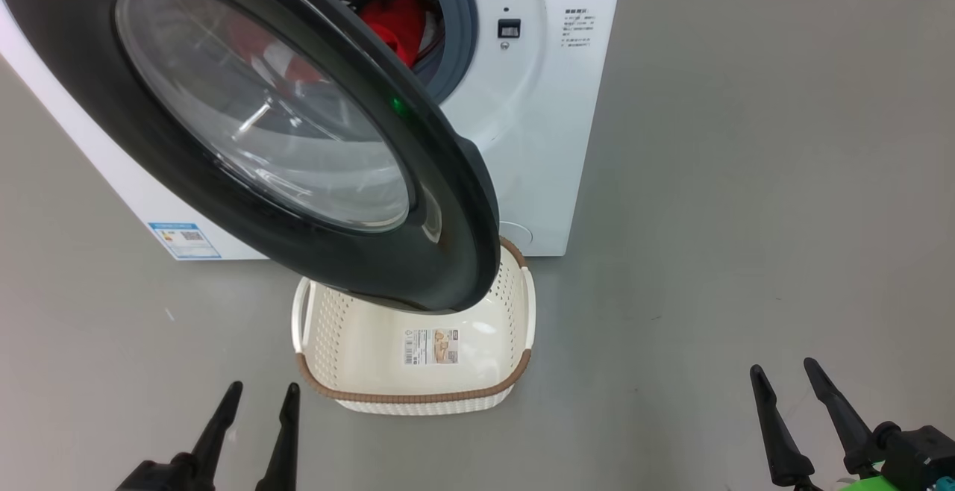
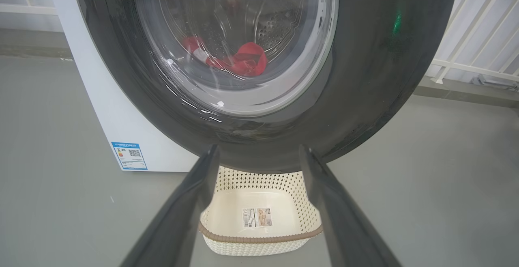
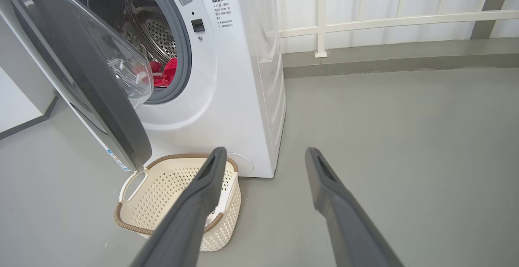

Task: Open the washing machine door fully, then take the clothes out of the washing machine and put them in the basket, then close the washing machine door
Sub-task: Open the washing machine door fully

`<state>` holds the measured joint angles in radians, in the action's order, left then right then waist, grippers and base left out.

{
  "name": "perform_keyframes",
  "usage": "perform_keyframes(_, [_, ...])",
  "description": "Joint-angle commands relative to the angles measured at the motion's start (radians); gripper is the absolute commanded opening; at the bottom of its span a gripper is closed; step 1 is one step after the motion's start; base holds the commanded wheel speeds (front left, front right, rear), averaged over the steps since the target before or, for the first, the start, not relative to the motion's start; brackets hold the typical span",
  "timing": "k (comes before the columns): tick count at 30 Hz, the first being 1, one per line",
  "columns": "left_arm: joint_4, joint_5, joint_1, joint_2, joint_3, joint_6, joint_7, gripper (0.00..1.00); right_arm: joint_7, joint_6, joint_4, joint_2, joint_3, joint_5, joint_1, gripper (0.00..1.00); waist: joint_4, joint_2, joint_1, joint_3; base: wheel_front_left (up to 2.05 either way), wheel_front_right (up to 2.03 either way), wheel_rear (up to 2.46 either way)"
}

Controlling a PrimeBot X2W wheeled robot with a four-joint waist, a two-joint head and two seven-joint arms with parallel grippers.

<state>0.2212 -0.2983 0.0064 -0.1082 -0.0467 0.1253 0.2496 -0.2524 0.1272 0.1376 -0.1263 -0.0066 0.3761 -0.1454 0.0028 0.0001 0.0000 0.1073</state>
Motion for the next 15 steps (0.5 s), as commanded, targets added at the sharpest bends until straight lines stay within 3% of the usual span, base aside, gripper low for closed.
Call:
perform_keyframes(1, [-0.026, 0.015, -0.008, -0.009, 0.033, 0.005, 0.012, 1.0, -0.009, 0.003, -0.023, -0.018, 0.018, -0.009, 0.012, 1.0, 0.002, -0.0001, 0.0001, 0.001, 0.0, 0.0, 0.0])
perform_keyframes(7, [-0.029, 0.014, -0.014, -0.006, 0.023, 0.005, 0.012, 1.0, -0.009, 0.003, -0.035, -0.011, 0.026, 0.025, 0.039, 1.0, 0.017, -0.0001, 0.0001, 0.005, 0.0, 0.0, 0.0])
perform_keyframes(9, [-0.03, 0.013, -0.014, -0.003, 0.02, 0.005, 0.012, 1.0, -0.009, 0.003, -0.043, -0.012, 0.037, 0.047, 0.059, 0.4, 0.023, -0.0001, 0.0001, 0.006, 0.0, 0.0, 0.0])
perform_keyframes(10, [-0.031, 0.013, -0.013, -0.001, 0.017, 0.005, 0.012, 1.0, -0.009, 0.003, -0.05, -0.011, 0.04, 0.061, 0.073, 0.04, 0.028, -0.0001, 0.0001, 0.006, 0.0, 0.0, 0.0])
perform_keyframes(11, [-0.032, 0.013, -0.013, 0.0, 0.015, 0.005, 0.012, 1.0, -0.009, 0.003, -0.056, -0.009, 0.045, 0.074, 0.088, 0.0, 0.032, -0.0001, 0.0001, 0.007, 0.0, 0.0, 0.0])
perform_keyframes(15, [-0.029, 0.013, -0.015, 0.005, -0.003, 0.005, 0.012, 1.0, -0.009, 0.003, -0.063, -0.012, 0.087, 0.121, 0.165, 0.0, 0.054, -0.0001, 0.0001, 0.011, 0.0, 0.0, 0.0])
